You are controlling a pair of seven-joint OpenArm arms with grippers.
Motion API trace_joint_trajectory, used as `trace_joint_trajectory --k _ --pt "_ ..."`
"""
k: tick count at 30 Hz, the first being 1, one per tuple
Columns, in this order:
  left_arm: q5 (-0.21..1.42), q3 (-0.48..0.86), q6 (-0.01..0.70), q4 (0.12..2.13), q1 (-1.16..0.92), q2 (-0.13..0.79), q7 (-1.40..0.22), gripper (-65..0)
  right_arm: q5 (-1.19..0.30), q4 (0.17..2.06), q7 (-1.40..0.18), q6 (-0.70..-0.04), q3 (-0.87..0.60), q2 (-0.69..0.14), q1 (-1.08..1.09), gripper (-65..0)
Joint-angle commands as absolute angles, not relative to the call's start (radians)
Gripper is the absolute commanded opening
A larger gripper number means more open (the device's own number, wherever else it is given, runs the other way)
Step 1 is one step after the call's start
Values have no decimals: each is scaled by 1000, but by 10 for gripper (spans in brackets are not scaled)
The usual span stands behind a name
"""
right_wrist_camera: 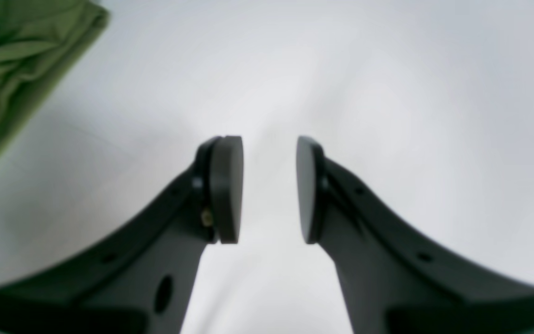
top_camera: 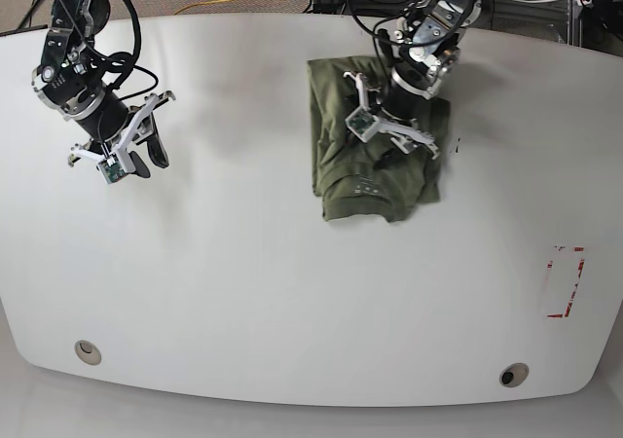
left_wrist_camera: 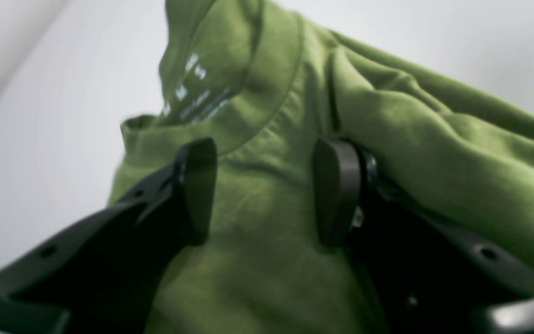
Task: Layout the t-shirt on the table in an organized manner, then fold the t-shirt properly
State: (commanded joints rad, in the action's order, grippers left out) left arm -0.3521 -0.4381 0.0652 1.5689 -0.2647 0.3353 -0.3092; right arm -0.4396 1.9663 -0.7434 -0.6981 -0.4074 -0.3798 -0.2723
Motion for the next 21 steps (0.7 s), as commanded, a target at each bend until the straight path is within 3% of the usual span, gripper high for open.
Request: trace_joint_trajectory --k 10,21 --pt "-242 -208 199 1537 -311 547 -202 -332 -441 1972 -794 -698 -407 -380 -286 -461" --pt "-231 74 387 1342 -309 668 -24 -332 -441 1998 -800 -698 -414 -354 -294 -461"
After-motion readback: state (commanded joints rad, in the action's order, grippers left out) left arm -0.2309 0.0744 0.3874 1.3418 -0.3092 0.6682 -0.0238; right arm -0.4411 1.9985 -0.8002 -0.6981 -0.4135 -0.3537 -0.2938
